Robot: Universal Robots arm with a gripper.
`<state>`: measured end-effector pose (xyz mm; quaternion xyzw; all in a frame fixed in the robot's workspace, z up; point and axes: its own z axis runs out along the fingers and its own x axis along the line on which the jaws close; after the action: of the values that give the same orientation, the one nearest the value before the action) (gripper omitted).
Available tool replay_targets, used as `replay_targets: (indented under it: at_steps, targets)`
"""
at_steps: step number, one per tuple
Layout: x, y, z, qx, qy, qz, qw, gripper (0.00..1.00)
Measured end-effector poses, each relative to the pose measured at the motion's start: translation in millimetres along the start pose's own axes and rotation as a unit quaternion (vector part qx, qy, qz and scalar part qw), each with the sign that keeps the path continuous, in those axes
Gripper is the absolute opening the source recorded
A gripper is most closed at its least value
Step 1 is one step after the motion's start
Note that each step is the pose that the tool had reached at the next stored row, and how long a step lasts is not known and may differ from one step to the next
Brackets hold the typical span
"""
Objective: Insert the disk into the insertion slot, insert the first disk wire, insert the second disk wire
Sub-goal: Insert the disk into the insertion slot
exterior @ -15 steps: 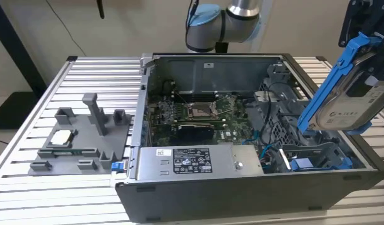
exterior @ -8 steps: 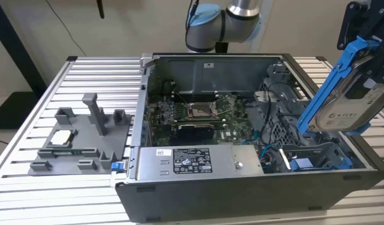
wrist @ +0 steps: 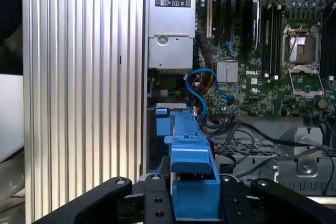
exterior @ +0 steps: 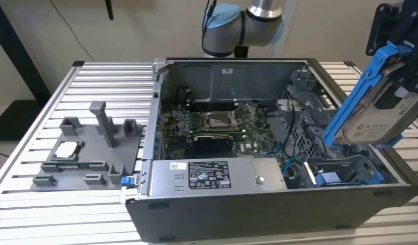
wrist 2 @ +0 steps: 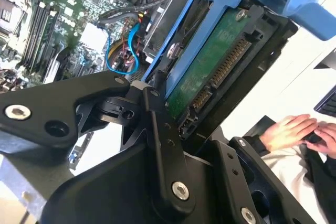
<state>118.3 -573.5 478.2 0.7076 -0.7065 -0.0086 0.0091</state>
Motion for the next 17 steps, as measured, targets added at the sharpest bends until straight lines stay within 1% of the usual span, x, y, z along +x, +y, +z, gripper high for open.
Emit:
replay_targets:
  at_steps: [3, 10, 15, 17]
  targets:
    - [0.0, -0.1, 2.3, 0.0000, 0.0001, 0.000, 1.0000, 0.33]
    - [0.0, -0.3, 10.4, 0.0000, 0.0001, 0.000, 1.0000, 0.33]
    - [0.0, -0.4, 14.2, 0.0000, 0.0001, 0.000, 1.0000, 0.33]
    - [0.0, -0.4, 17.1, 0.0000, 0.0001, 0.000, 1.0000, 0.33]
